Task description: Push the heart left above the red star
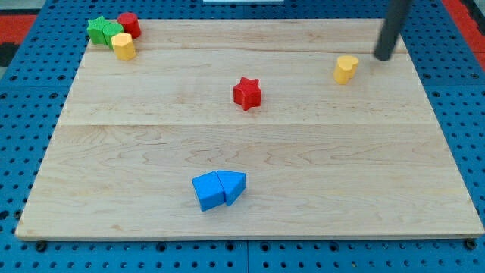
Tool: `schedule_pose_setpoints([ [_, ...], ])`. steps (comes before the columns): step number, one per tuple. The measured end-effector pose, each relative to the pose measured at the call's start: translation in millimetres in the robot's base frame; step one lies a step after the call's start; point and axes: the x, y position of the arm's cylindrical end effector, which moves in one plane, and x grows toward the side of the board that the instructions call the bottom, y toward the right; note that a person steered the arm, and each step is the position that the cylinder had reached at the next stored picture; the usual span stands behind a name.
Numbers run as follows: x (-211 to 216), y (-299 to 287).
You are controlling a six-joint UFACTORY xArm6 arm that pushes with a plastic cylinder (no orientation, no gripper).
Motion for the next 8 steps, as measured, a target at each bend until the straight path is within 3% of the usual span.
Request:
schedule_pose_setpoints([
  [1, 22.2, -35.8],
  [2, 17.8, -111.3],
  [3, 31.9, -125.1],
  [4, 31.7, -185.1],
  [5, -6.6, -290.5],
  [6, 15.3, -278.0],
  [7, 48.3, -208.4],
  [8, 65.6, -254.8],
])
